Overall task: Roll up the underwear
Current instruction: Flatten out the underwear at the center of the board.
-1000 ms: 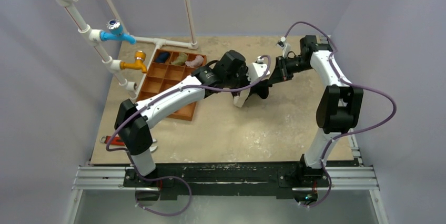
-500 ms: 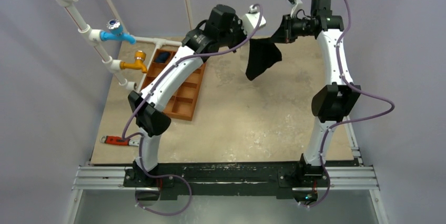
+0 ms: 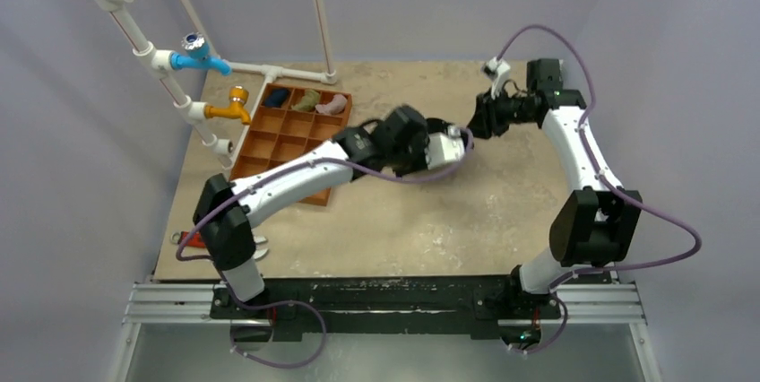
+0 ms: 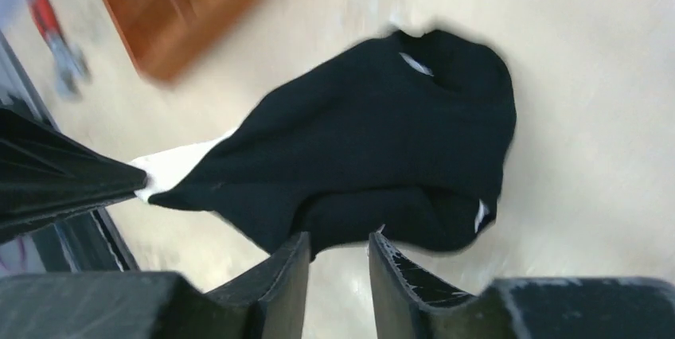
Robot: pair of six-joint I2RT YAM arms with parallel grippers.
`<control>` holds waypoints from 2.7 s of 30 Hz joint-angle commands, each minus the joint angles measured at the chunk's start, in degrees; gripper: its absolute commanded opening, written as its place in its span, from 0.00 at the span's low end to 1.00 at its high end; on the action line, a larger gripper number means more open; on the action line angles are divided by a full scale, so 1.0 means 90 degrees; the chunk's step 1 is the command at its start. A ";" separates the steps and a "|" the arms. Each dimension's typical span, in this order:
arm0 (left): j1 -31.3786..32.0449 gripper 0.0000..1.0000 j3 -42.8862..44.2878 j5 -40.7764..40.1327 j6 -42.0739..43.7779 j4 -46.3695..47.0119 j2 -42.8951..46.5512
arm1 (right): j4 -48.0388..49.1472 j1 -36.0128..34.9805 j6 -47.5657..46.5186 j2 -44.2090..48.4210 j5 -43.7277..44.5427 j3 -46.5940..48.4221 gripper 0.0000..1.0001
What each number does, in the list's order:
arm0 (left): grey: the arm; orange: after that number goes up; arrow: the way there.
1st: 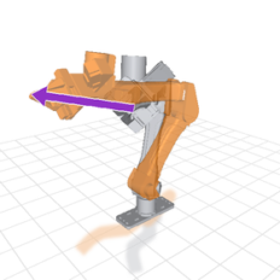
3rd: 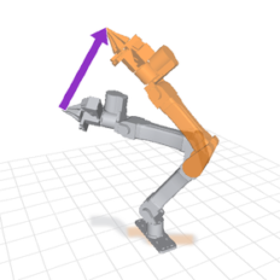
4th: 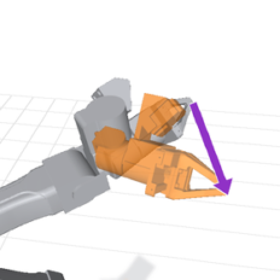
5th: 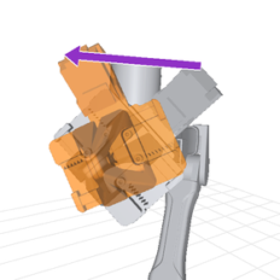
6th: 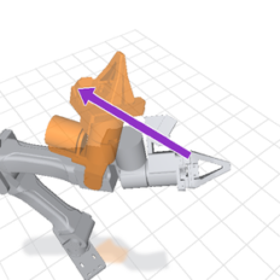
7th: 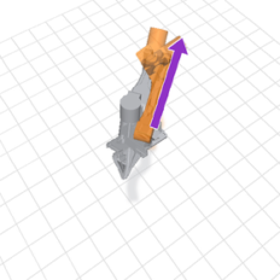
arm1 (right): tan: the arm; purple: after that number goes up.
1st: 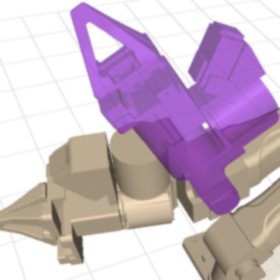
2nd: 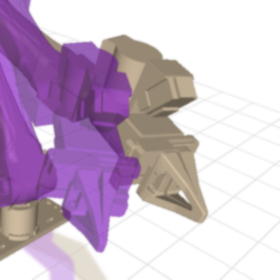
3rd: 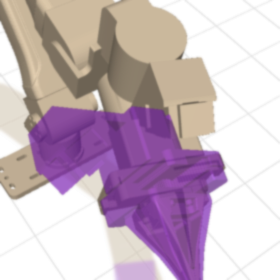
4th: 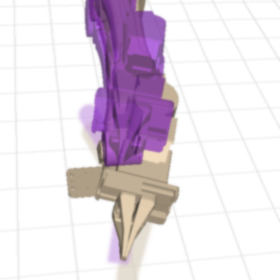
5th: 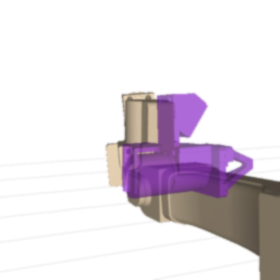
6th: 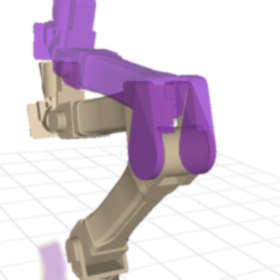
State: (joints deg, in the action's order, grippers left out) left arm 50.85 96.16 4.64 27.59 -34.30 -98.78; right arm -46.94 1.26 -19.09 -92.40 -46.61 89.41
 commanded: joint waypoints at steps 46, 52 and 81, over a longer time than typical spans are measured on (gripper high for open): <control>-0.1997 0.40 -0.0762 0.2438 -0.4735 0.0366 -0.2124 | 0.2348 -0.1809 -0.0724 -0.2934 0.2520 -0.0221 0.29; -0.1860 0.38 -0.0439 0.2875 -0.5017 0.0455 -0.2520 | 0.2265 -0.1810 -0.0673 -0.2829 0.2411 -0.0307 0.27; -0.2283 0.00 -0.1823 0.2355 -0.4561 0.0928 -0.1032 | 0.2305 -0.1096 -0.0754 -0.2433 0.2732 -0.0791 0.00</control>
State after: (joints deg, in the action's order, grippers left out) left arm 32.42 83.50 27.46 -15.25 -29.21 -116.68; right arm -26.30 -11.68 -25.71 -117.91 -23.03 82.94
